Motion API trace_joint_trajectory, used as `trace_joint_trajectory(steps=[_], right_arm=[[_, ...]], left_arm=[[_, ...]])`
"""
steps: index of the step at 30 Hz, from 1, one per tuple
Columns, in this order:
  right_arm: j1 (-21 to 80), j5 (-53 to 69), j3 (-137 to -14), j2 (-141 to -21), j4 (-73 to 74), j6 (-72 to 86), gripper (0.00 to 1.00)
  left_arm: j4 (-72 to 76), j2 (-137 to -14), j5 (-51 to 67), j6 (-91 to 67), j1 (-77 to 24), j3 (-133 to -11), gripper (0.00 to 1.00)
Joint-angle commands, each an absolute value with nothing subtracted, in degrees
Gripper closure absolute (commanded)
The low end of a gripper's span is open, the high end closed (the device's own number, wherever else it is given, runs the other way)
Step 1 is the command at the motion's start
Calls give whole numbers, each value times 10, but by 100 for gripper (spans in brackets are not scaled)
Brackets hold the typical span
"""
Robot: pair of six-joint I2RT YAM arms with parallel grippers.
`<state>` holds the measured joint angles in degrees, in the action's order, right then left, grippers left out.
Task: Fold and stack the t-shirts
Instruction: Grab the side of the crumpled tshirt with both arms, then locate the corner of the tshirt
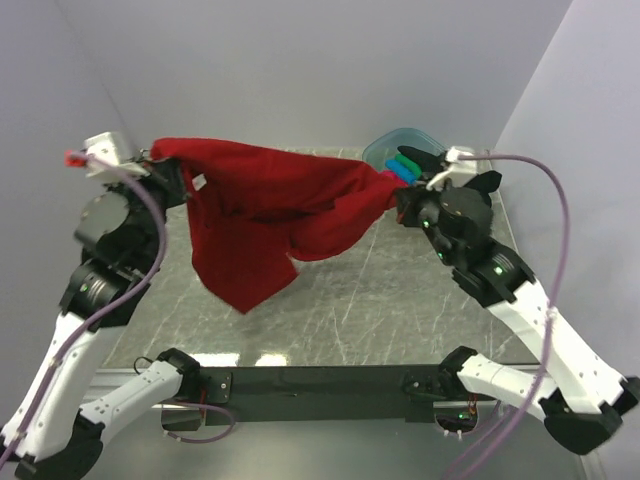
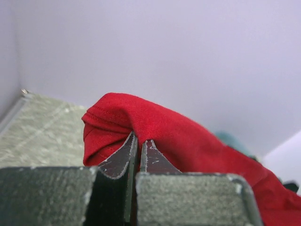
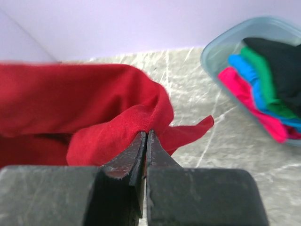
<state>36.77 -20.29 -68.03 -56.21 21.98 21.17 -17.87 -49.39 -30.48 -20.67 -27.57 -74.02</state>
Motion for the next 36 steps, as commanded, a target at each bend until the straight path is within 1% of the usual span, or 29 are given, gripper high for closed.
trace_joint_trajectory(steps=[1, 4, 7, 8, 9, 10, 11, 13, 17, 18, 19, 20, 21, 23, 24, 25, 26, 27, 29, 30, 33, 36], right_arm=[[371, -251, -690, -513, 255, 192, 100], [372, -250, -665, -502, 253, 193, 100], [370, -241, -629, -525, 243, 203, 100], [369, -243, -608, -535, 236, 207, 100], [367, -247, -600, -546, 221, 208, 100], [364, -247, -594, -570, 213, 210, 100], [350, -243, -587, -583, 206, 211, 100], [330, -207, -587, -622, 190, 214, 100], [318, -177, -592, -665, 166, 214, 100], [317, -174, -590, -670, 160, 213, 100], [317, -171, -586, -684, 153, 212, 100], [316, -172, -585, -692, 148, 213, 100], [314, -174, -589, -704, 147, 214, 100], [312, -178, -599, -735, 150, 218, 100], [312, -179, -599, -742, 148, 220, 100], [309, -181, -597, -749, 144, 224, 100], [308, -180, -596, -752, 139, 227, 100], [302, -178, -594, -756, 135, 228, 100], [298, -164, -592, -758, 127, 234, 100], [296, -160, -592, -760, 126, 235, 100], [294, -152, -595, -768, 122, 234, 100], [286, -132, -594, -773, 116, 237, 100]], left_arm=[[-193, -482, -357, -184, -273, -757, 99], [-196, -510, -395, -181, -273, -742, 99], [-178, -562, -395, -176, -265, -716, 99], [-152, -577, -387, -173, -243, -706, 99], [-144, -593, -375, -175, -226, -692, 99], [-135, -627, -339, -178, -206, -688, 99], [-111, -645, -320, -184, -161, -686, 99], [-84, -697, -261, -187, -108, -685, 99], [-75, -766, -219, -191, -86, -718, 99], [-71, -774, -214, -191, -85, -721, 95], [-67, -791, -207, -191, -84, -721, 85], [-60, -798, -203, -191, -82, -718, 60], [-61, -808, -201, -194, -81, -720, 50], [-77, -822, -209, -208, -81, -721, 38], [-81, -809, -214, -214, -81, -712, 34], [-77, -796, -223, -221, -82, -696, 31], [-75, -779, -249, -241, -82, -657, 25], [-74, -741, -258, -252, -82, -634, 23], [-82, -707, -275, -274, -82, -568, 20], [-93, -682, -295, -285, -82, -551, 20], [-134, -658, -316, -324, -81, -488, 21], [-156, -660, -288, -353, -61, -440, 21]])
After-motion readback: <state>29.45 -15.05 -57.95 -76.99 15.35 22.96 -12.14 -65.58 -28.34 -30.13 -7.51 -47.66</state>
